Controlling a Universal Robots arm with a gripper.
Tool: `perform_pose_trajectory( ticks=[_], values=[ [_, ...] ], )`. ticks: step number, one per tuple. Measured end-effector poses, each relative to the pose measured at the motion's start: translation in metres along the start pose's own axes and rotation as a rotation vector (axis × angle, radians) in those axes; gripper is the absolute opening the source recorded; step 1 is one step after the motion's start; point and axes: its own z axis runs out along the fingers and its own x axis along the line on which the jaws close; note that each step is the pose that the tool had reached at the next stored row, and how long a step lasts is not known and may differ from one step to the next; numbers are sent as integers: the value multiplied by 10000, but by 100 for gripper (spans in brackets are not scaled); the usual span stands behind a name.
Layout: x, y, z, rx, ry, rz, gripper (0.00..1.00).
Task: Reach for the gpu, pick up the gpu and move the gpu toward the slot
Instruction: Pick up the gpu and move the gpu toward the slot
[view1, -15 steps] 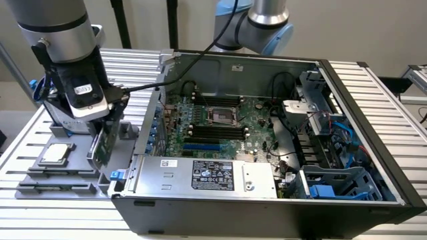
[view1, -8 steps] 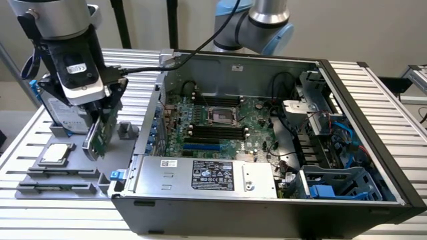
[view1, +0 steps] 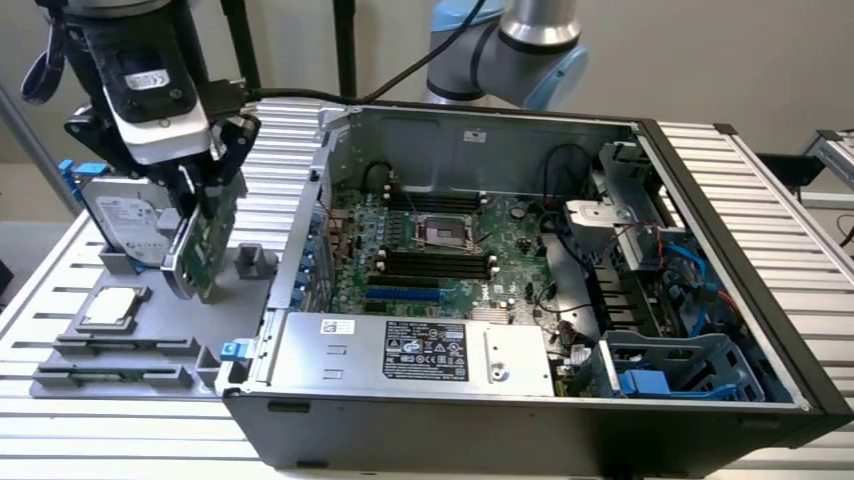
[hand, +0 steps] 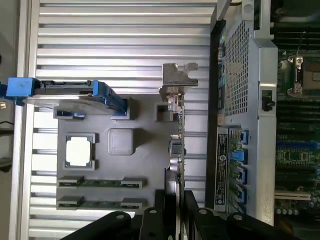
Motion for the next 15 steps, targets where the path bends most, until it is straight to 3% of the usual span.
perform_pose_trajectory(
  ticks=[6, 15],
  values=[
    [-138, 10, -277, 1, 14, 0, 26],
    [-534, 21, -648, -50, 53, -1, 26]
  ],
)
